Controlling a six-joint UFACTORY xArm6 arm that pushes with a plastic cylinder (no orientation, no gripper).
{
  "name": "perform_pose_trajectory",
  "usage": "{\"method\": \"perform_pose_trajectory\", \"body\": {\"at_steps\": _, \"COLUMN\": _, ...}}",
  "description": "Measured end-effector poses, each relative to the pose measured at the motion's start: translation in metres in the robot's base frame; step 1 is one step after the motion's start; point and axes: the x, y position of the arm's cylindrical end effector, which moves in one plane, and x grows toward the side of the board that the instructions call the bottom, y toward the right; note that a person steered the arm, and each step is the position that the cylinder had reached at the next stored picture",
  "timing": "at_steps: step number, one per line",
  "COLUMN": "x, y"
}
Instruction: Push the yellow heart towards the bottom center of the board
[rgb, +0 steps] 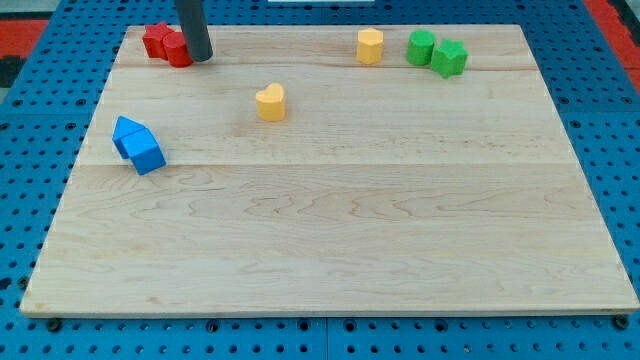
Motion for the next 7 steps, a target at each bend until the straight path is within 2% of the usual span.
{"method": "perform_pose_trajectory", "body": {"at_steps": 1, "x": 0.000, "y": 0.000}}
{"method": "perform_pose_trajectory", "body": {"at_steps": 2, "x": 0.000, "y": 0.025}}
{"method": "perform_pose_trajectory", "body": {"at_steps": 3, "x": 0.015, "y": 0.030}}
{"method": "perform_pose_trajectory", "body": {"at_steps": 4, "x": 0.056, "y": 0.043}}
{"method": "perform_pose_trajectory", "body": {"at_steps": 5, "x": 0.075, "y": 0.106}}
{"method": "perform_pose_trajectory", "body": {"at_steps": 6, "x": 0.092, "y": 0.134}}
{"method": "perform_pose_trajectory", "body": {"at_steps": 7, "x": 0.153, "y": 0.131}}
